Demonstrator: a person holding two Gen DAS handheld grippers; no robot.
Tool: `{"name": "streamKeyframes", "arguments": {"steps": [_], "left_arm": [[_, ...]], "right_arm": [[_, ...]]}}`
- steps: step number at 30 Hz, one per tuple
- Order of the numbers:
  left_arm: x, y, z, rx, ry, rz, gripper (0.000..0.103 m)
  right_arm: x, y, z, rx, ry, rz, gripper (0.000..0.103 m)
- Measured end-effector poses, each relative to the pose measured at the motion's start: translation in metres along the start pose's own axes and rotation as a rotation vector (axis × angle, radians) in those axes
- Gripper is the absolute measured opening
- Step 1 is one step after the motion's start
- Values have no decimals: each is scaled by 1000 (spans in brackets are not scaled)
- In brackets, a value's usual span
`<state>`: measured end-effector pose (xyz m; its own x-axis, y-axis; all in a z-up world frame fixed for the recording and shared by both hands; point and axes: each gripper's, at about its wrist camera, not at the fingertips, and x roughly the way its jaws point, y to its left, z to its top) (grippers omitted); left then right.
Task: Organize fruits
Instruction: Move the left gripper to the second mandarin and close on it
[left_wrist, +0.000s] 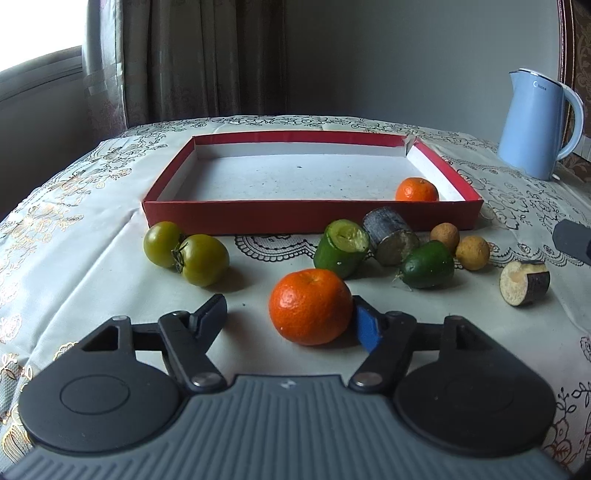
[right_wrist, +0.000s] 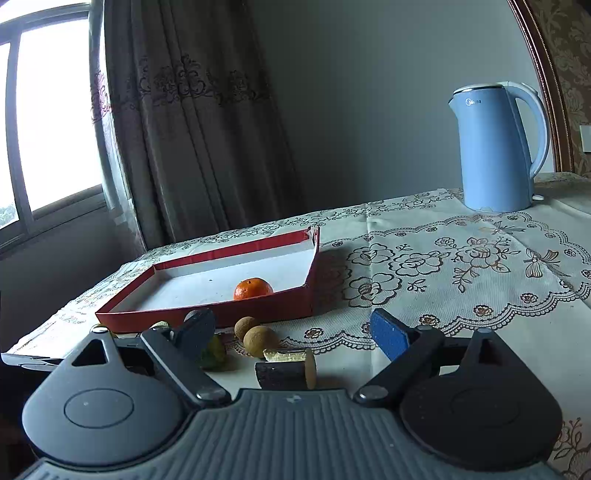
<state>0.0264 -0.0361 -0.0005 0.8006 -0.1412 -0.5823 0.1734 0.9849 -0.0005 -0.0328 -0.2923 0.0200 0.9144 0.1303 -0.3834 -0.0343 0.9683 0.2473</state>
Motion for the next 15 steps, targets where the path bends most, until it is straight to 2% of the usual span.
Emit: {"name": "streamKeyframes", "arguments": {"steps": [9,13,15], "left_arm": [[-2,-4,0,20,-11,-28,45],[-2,-5,0,26,-12,-31,43],[-2,-5,0,28,-13,-32,42]], "right_arm": [[0,1,0,1,4,-13,92],[4,1,0,-1,29,-21,93],[7,1,0,3,57,-17,98]]}}
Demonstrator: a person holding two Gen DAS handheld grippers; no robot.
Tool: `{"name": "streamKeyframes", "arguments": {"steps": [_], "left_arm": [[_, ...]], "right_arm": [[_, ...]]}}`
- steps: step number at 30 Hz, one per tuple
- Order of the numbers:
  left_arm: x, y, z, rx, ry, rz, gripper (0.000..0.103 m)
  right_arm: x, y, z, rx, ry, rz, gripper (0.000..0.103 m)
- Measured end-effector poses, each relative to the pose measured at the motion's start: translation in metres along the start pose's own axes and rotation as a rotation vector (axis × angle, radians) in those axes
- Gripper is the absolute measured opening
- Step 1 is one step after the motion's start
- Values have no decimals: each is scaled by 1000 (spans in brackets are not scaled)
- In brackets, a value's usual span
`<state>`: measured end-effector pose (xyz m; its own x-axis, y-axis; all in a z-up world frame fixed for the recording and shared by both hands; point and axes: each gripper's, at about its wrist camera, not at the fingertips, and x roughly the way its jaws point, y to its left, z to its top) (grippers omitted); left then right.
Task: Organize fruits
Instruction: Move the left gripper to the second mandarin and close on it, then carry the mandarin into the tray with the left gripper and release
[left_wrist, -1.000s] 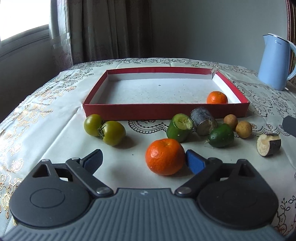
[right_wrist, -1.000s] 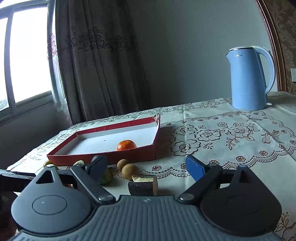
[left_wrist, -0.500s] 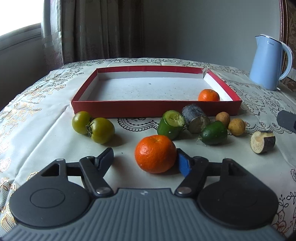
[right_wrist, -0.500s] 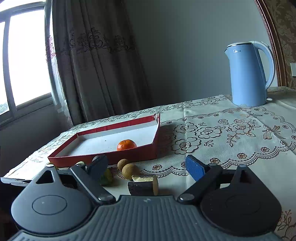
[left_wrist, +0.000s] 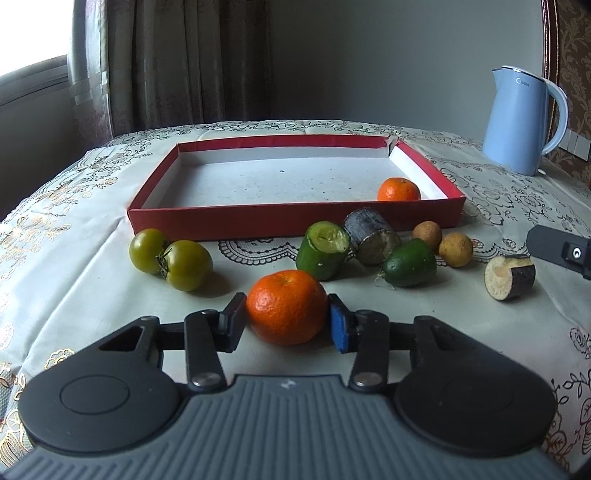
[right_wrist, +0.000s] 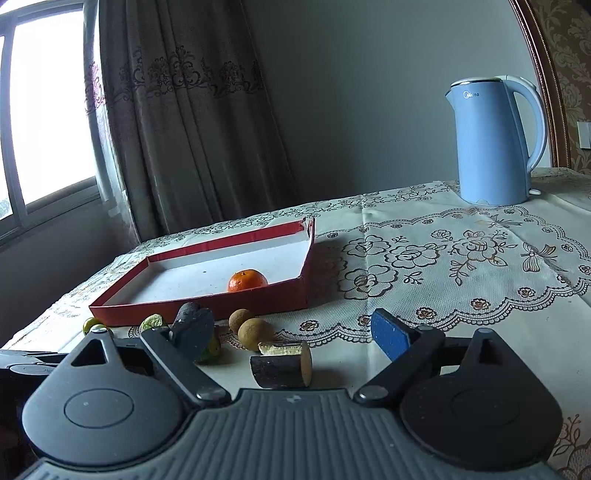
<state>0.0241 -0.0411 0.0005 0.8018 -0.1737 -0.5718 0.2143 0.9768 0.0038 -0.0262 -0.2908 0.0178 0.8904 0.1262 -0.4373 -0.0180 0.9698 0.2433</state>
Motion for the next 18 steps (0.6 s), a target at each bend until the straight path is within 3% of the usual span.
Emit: {"name": "streamKeyframes", "arguments": {"steps": [5,8,12,18], "left_arm": [[0,0,0,-1,0,0,42],[0,0,0,-2,0,0,43],[0,0,0,-1,0,1,43],[-2,0,0,3,-7,-1,41]], "right_arm": [[17,1,1,0,149,-43,99],[29,11,-4,-64,261,-98,99],[36,29,-10,-184,304,-169,100],[37,27,-10,-177,317,-177,103]]}}
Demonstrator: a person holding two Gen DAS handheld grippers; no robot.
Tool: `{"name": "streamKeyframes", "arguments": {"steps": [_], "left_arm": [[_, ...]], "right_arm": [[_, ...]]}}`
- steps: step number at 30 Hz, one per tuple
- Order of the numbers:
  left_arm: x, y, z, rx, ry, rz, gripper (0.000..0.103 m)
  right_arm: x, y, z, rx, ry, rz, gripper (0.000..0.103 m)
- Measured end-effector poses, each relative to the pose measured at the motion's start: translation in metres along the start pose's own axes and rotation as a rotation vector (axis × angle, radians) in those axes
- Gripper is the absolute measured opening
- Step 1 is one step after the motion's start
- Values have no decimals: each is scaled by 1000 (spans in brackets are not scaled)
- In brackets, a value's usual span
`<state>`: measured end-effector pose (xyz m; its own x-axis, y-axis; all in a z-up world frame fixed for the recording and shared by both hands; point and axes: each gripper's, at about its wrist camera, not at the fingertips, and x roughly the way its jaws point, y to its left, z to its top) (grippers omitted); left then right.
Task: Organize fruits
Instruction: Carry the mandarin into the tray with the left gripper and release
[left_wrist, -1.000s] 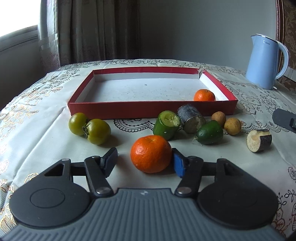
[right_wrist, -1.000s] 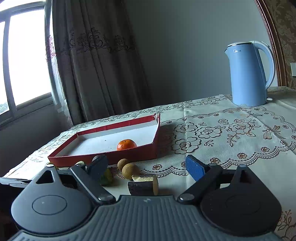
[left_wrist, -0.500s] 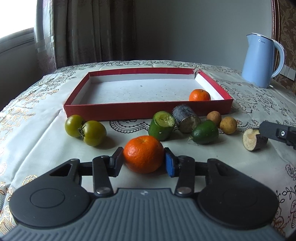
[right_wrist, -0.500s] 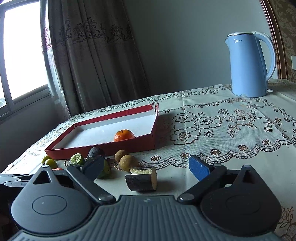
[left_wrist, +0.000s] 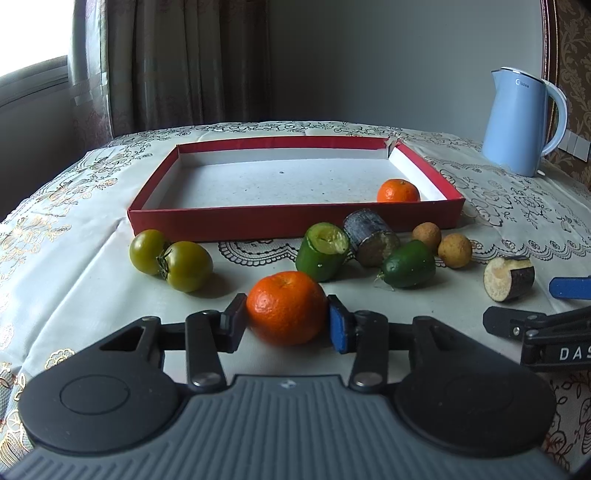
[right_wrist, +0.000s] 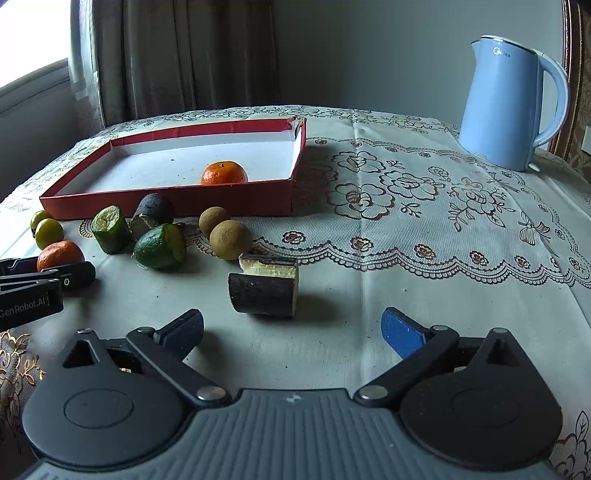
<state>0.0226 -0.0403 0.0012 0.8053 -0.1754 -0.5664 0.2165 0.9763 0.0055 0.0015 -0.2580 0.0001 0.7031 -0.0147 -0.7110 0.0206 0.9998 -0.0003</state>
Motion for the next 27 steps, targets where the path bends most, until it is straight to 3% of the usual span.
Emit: {"name": "streamKeyframes", "arguments": {"steps": [4,12,16,20,21,22,23,24,27], "left_arm": [[-5,-1,6,5,-4,-4,41],[-9,4,63,23,-103,23,41],[13,10,96,23,-124,64,41],[41,20,113,-5,-96,73,43],[46,22,114,-7,-91,79,53],[52,24,113,-13,-85,95,76],[54,26,112,-19,-90,113,86],[55,27,109,-20,-102,138,90],[53,28,103,14,-86,150,90]], "right_arm": [[0,0,0,0,-3,2,103],[0,-2,1,6,-6,12,103],[0,-2,2,11,-9,17,103],[0,-4,2,16,-12,22,103],[0,-4,2,17,-12,23,103],[0,-4,2,16,-12,22,103],[0,-4,2,16,-12,22,103],[0,-4,2,16,-12,22,103],[0,-4,2,17,-13,23,103]]}}
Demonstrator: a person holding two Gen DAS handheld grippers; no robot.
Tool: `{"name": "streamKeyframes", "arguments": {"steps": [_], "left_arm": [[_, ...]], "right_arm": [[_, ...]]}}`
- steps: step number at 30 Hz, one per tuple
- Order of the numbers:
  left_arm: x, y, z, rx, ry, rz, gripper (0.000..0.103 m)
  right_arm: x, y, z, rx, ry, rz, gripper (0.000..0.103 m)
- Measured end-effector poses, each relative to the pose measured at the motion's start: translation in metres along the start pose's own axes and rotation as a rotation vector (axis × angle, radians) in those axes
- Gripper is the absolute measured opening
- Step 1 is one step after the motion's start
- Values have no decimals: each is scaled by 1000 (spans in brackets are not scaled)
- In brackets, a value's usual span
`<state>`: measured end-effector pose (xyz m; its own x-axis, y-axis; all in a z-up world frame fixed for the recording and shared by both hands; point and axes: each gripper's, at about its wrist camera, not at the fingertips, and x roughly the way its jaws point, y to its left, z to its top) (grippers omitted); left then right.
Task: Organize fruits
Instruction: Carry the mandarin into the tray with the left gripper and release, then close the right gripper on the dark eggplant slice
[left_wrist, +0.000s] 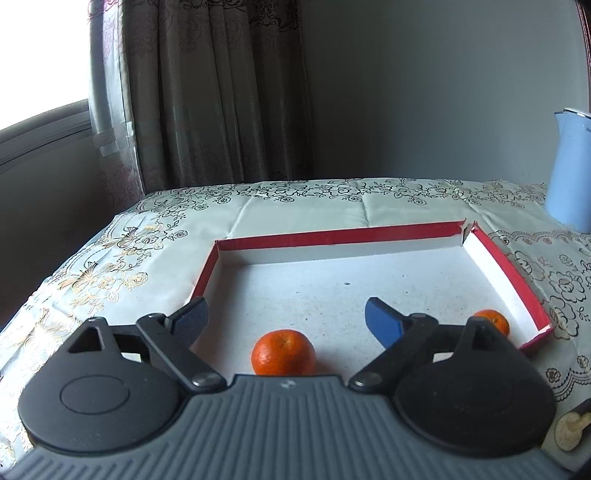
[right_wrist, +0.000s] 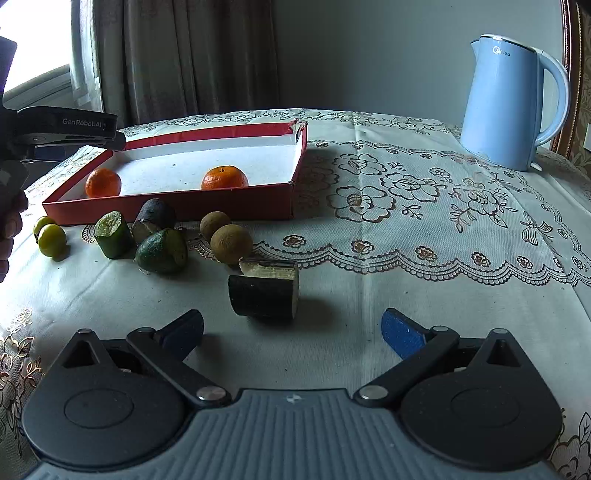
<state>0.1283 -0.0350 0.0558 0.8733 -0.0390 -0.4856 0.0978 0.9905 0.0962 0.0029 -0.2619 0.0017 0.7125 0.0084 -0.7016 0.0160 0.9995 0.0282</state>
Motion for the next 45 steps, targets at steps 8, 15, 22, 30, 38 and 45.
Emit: {"name": "streamKeyframes", "arguments": {"steps": [8,15,22,30,38,45], "left_arm": [[-70,19,-51,-26,-36,-41,97],[-109,24,-97,-7,-25,-52,101],[-106,18,-119,12,51,-74,103],[-100,23,-119,-12,80,-98,103],[-97,24,-119,-23,95,-107,103],[-96,26,-119,-33,101,-113,103]], "right_arm": [[-1,-3,0,14,-6,16,103],[-7,-21,-2,110,-53,118,103],[-9,-10,1,64,-74,78,103],[0,6,3,3,-43,-7,70],[-2,11,1,-13,-55,-18,43],[-3,15,1,-28,-62,-17,32]]}}
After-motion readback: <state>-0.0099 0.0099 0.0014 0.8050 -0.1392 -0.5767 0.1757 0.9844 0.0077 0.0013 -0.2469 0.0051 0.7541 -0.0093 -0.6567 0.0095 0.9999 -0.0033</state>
